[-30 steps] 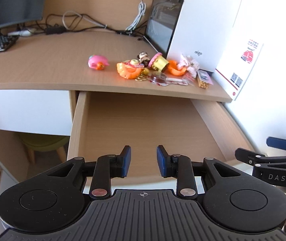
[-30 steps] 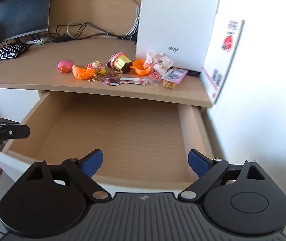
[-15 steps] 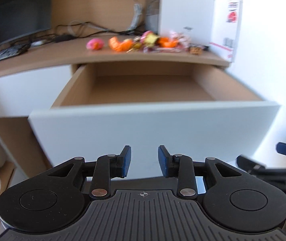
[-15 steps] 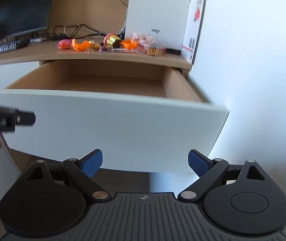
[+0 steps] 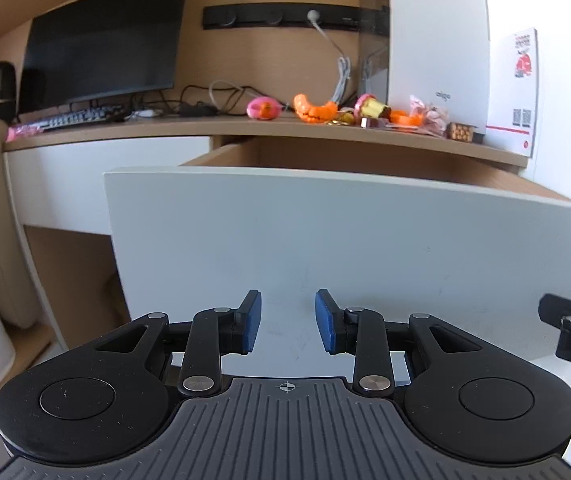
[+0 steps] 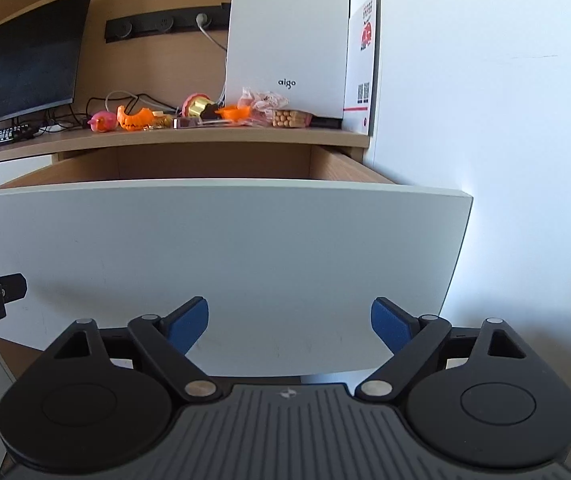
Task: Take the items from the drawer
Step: 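Push the empty drawer closed with both tools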
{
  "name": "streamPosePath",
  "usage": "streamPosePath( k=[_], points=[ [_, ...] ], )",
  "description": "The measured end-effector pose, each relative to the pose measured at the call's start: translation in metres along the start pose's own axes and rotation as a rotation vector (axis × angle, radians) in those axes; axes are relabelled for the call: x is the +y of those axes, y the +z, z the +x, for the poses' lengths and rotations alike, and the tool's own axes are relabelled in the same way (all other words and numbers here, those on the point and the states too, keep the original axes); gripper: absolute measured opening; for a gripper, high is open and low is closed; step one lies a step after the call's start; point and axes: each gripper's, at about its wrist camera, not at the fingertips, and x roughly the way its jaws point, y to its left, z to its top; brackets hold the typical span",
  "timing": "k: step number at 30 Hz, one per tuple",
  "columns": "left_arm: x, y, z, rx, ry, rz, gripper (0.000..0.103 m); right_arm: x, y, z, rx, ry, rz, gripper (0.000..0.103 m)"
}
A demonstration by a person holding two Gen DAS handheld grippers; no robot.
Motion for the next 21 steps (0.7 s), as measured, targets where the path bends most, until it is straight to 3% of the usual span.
streamPosePath(
  k=[10,21],
  points=[
    [0.006,0.004,0.010,0.021,-0.018,0.051,0.035,0.013,-0.001,0.010,0.008,0.009,-0.035,0.083],
    [0.006,0.023,0.042,0.073,-0.038,0.073,0.035,0.023,0.028,0.037,0.010,-0.006,-0.065,0.083]
  ],
)
